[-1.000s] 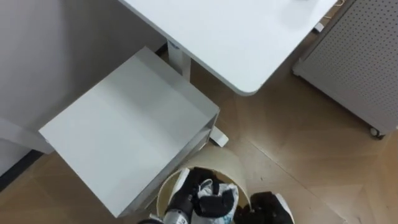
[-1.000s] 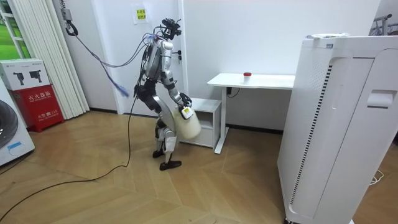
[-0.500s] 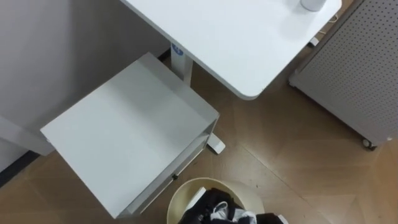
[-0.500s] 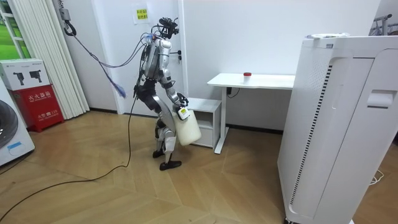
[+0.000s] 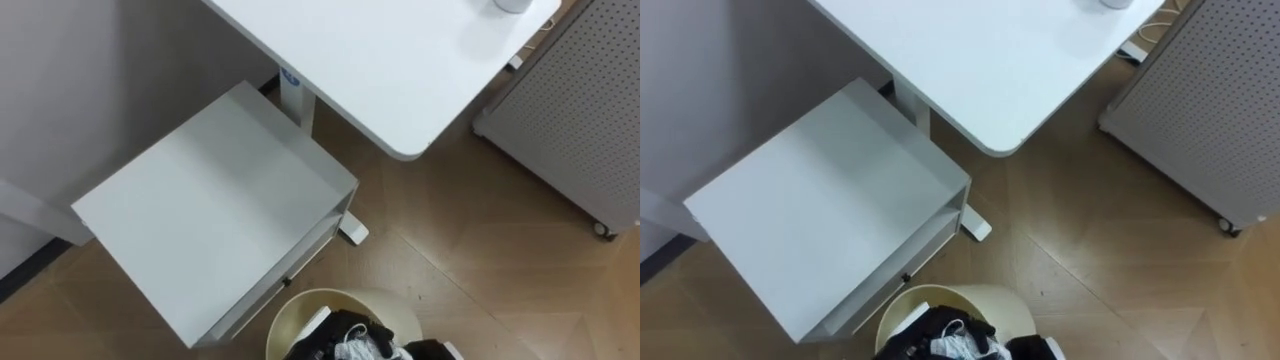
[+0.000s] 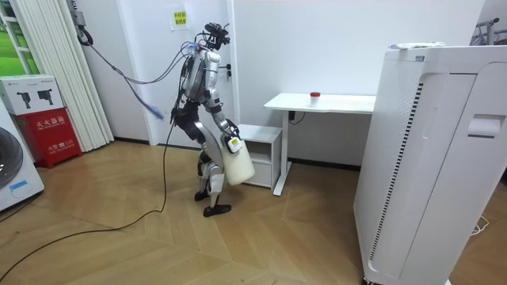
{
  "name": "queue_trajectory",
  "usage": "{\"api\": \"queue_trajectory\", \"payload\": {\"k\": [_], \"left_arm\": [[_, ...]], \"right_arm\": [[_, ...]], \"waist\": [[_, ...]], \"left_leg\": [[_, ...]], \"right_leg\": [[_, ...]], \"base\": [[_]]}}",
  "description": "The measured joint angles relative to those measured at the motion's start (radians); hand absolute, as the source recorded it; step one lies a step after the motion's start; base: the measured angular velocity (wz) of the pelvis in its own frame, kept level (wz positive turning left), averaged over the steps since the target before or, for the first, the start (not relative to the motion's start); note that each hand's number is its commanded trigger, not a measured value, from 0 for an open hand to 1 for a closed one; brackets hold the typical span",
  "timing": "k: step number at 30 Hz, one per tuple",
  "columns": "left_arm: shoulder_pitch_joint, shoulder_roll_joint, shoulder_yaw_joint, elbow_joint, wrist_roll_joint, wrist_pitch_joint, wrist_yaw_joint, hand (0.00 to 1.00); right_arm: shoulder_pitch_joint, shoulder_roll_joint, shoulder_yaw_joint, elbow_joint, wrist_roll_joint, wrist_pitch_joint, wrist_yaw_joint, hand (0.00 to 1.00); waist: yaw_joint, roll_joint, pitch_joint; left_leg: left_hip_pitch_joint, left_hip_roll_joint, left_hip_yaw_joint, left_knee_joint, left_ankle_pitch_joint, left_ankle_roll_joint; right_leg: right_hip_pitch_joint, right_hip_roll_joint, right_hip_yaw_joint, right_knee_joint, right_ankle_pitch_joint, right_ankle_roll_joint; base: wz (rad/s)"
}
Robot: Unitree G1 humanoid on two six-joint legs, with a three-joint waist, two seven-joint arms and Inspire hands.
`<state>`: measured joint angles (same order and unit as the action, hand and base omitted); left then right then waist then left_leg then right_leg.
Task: Pick garbage
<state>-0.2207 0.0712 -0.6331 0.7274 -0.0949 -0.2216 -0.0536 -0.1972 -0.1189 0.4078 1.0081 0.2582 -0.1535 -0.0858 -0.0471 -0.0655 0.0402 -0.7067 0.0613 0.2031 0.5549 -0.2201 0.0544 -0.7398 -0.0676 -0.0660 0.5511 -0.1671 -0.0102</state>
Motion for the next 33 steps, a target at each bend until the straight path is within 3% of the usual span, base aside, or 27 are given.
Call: {"api": "queue_trajectory", "payload": {"k": [9, 16, 19, 24, 31, 33], "left_arm": [[0.029, 0.029, 0.002, -0.017, 0.022, -0.013, 0.003, 0.0], [0.042, 0.039, 0.019, -0.044, 0.068, -0.022, 0.002, 0.0], [0.04, 0.062, 0.032, -0.049, 0.086, -0.025, 0.004, 0.0], [0.046, 0.113, 0.044, -0.071, 0.111, -0.025, 0.001, 0.0], [0.086, 0.145, 0.104, -0.229, 0.15, -0.04, 0.001, 0.0], [0.119, 0.141, 0.134, -0.263, 0.155, -0.043, 0.001, 0.0]], "right_arm": [[0.003, -0.011, -0.001, 0.001, 0.011, -0.012, 0.003, 1.0], [0.006, -0.014, -0.023, 0.006, 0.042, -0.012, 0.022, 1.0], [0.007, -0.026, -0.039, 0.011, 0.067, -0.012, 0.023, 1.0], [0.002, -0.061, -0.07, 0.037, 0.098, -0.012, 0.045, 1.0], [0.048, -0.081, -0.171, 0.038, 0.116, -0.011, 0.046, 1.0], [0.074, -0.081, -0.194, 0.03, 0.118, -0.011, 0.048, 1.0]], "waist": [[0.002, 0.023, -0.0004], [0.002, 0.028, -0.0005], [0.002, 0.036, 0.0038], [0.002, 0.055, 0.0034], [-0.01, 0.066, 0.0018], [-0.002, 0.065, 0.0002]], "left_leg": [[0.006, 0.001, 0.011, -0.013, 0.0, 0.0], [0.021, 0.0, 0.017, -0.019, 0.0, -0.001], [0.038, 0.0, 0.016, -0.018, -0.001, 0.0], [0.133, -0.002, 0.04, -0.044, -0.007, 0.0], [0.25, -0.005, 0.062, -0.071, -0.014, 0.001], [0.31, 0.002, 0.101, -0.08, -0.029, 0.0]], "right_leg": [[0.0, -0.002, -0.006, -0.013, 0.001, 0.0], [0.009, -0.004, -0.005, -0.006, 0.001, 0.0], [0.028, -0.005, -0.007, -0.006, 0.001, 0.0], [0.106, -0.003, 0.015, -0.023, -0.001, 0.004], [0.208, 0.005, 0.036, -0.051, 0.0, 0.013], [0.246, 0.009, 0.037, -0.056, 0.001, 0.014]], "base": [[-0.02], [-0.02], [0.0], [-0.13], [-0.11], [-0.47]]}}
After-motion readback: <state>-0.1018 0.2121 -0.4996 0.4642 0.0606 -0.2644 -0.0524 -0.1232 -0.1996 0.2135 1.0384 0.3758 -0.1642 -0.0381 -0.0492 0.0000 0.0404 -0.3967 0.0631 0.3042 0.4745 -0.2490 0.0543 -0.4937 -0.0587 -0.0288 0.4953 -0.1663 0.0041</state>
